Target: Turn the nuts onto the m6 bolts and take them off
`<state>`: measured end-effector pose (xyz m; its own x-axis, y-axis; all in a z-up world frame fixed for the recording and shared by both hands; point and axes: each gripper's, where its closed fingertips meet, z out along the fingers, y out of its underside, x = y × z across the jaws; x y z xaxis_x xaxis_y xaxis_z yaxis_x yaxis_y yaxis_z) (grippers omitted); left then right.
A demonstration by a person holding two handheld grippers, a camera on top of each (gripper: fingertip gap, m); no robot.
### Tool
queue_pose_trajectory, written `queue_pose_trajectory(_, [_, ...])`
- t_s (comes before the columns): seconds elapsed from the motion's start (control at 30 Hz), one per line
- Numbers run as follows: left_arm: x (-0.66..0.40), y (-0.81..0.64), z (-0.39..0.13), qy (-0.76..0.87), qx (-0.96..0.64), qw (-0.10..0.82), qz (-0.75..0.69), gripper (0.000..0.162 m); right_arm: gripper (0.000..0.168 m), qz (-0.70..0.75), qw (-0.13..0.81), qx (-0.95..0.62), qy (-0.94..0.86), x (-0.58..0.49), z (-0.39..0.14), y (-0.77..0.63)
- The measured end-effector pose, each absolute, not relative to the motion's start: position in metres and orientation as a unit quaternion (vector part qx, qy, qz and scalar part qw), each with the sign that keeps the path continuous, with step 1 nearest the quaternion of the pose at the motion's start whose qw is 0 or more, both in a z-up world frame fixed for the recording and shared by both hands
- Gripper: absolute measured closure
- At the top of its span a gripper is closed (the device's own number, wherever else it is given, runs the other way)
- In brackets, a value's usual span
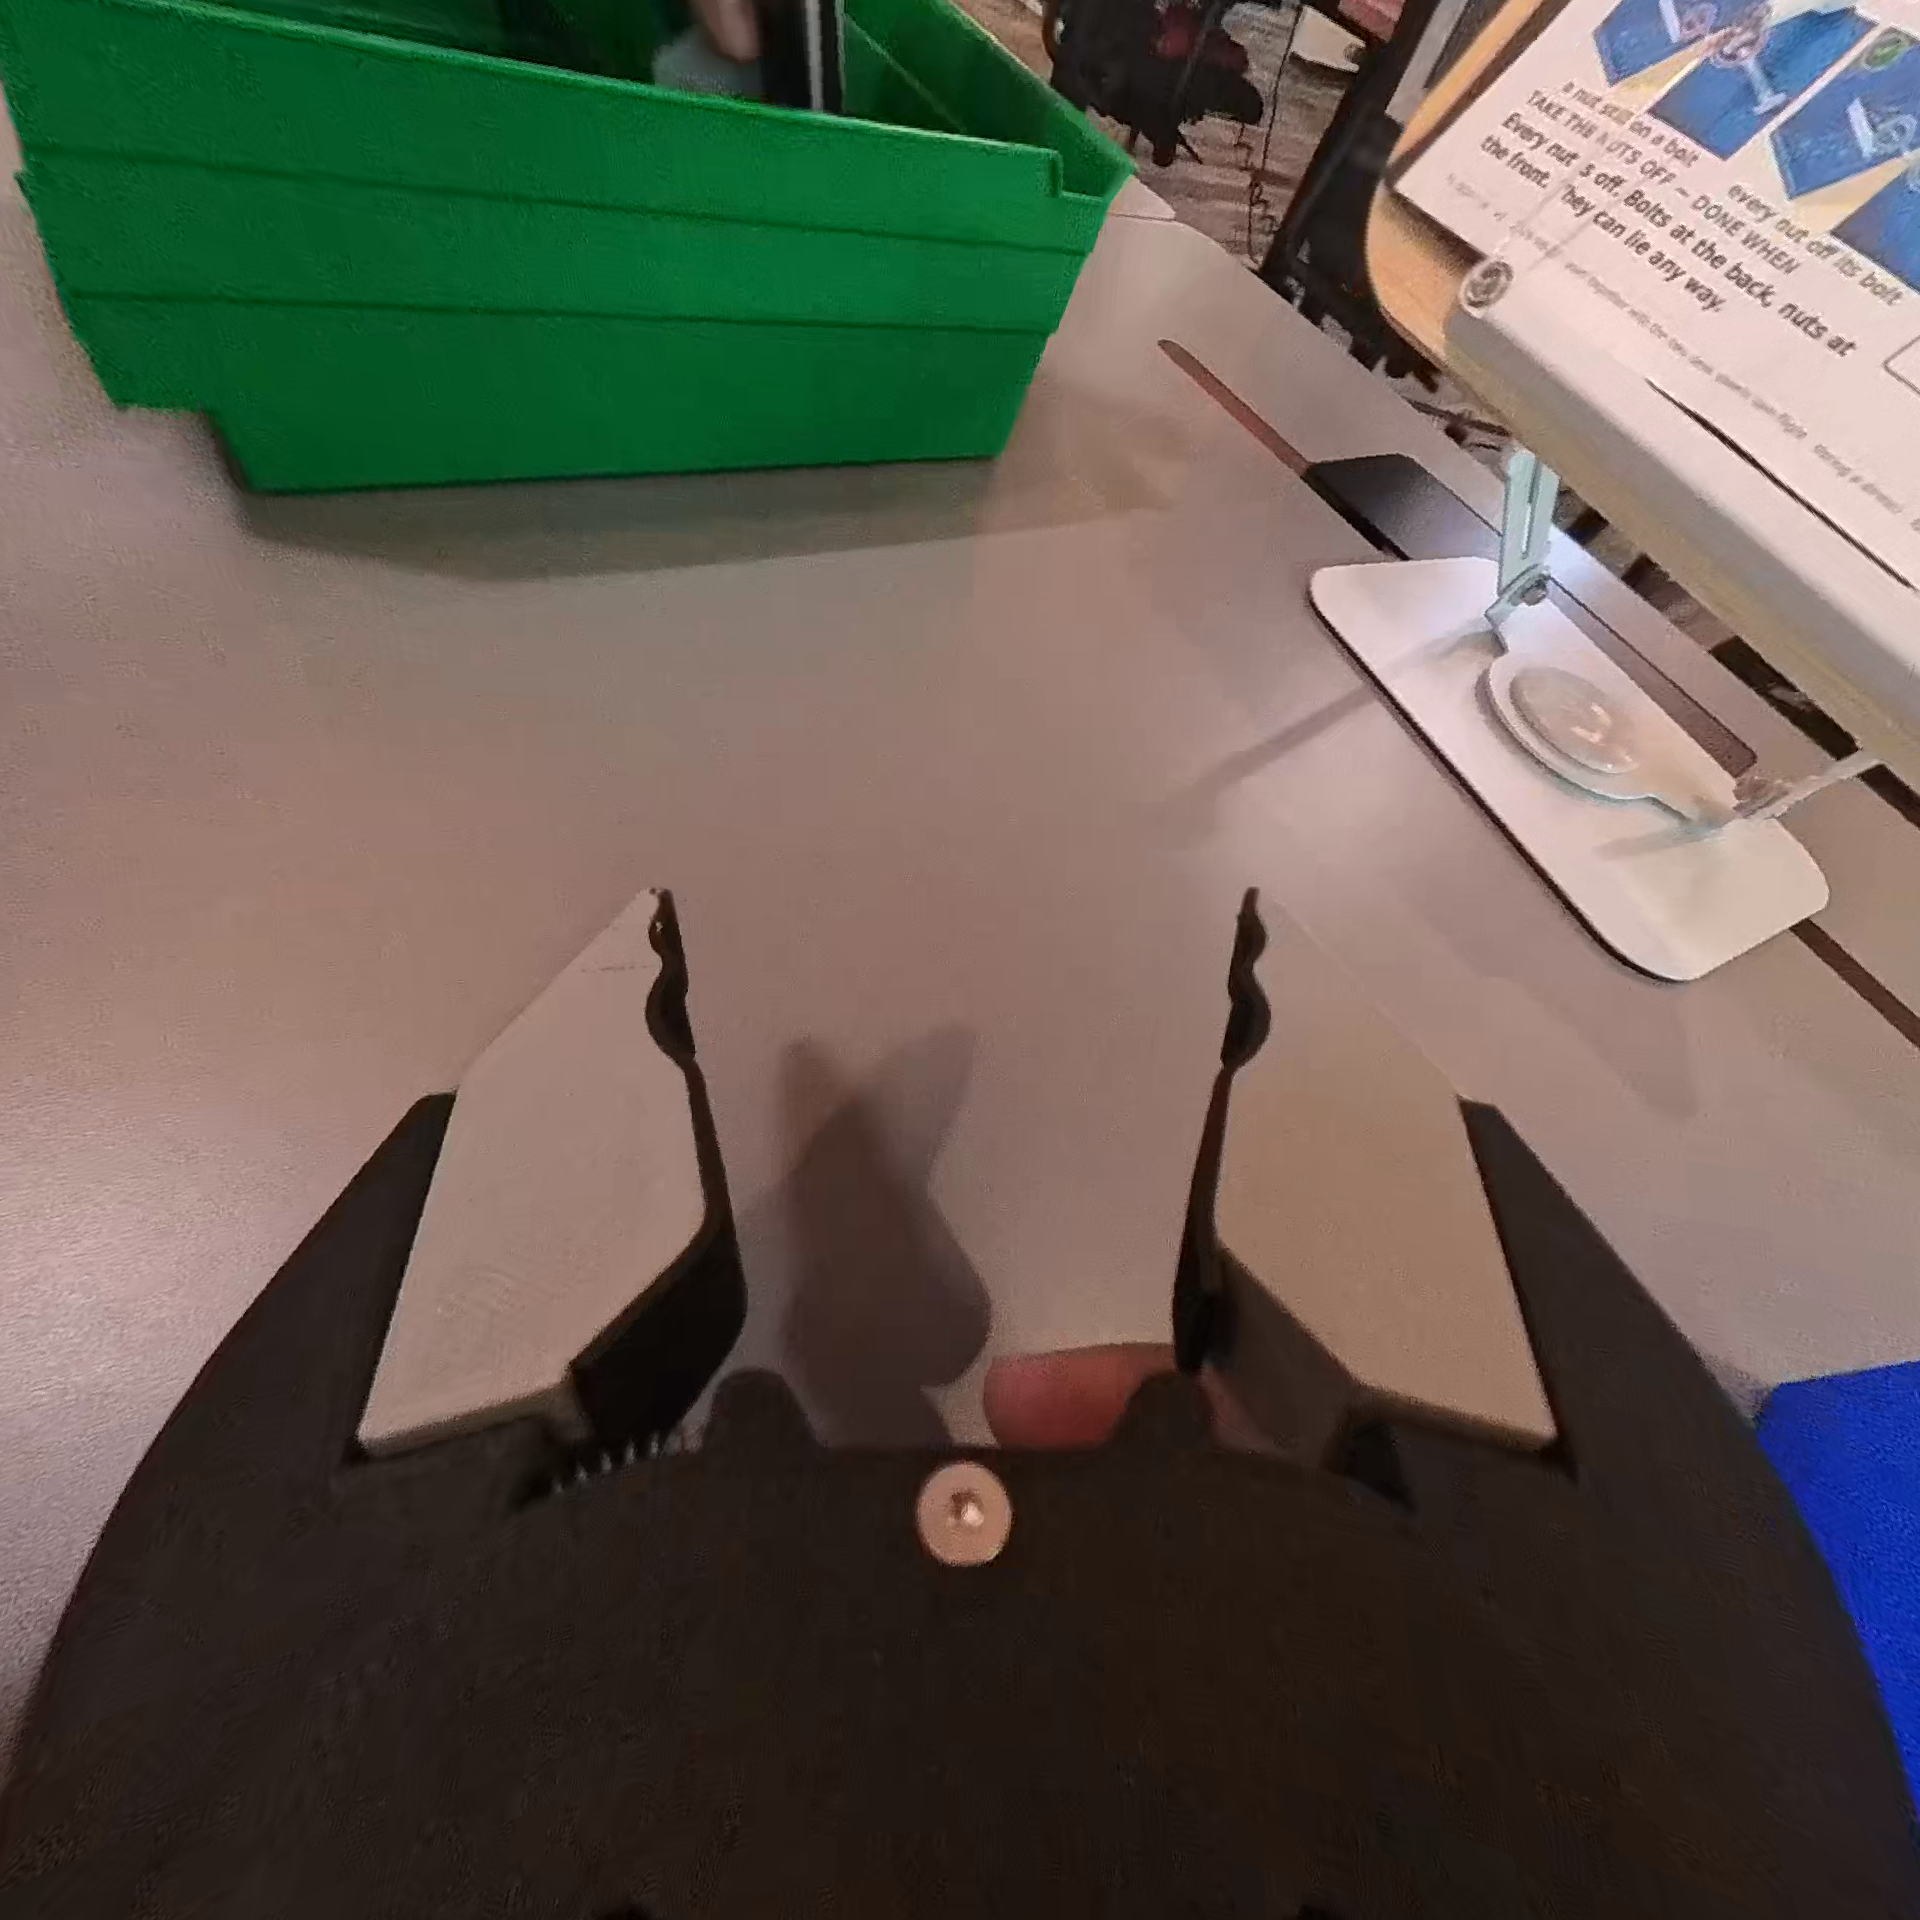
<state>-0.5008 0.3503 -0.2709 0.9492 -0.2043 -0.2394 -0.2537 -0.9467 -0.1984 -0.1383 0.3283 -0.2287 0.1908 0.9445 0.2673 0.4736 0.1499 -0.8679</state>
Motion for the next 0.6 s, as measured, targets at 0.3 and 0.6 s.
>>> queue_pose_trajectory(0.3, [-0.478, 0.352, -0.287, 0.172, -0.979, 0.075, 0.075, 0.158, 0.071, 0.250, 0.471, -0.595, -0.601, -0.143, -0.236, 0.317])
queue_pose_trajectory(0.6, [-0.339, 0.353, -0.129, 0.259, -0.916, 0.305, 0.019, 0.158, 0.078, 0.261, 0.503, -0.586, -0.580, -0.138, -0.213, 0.320])
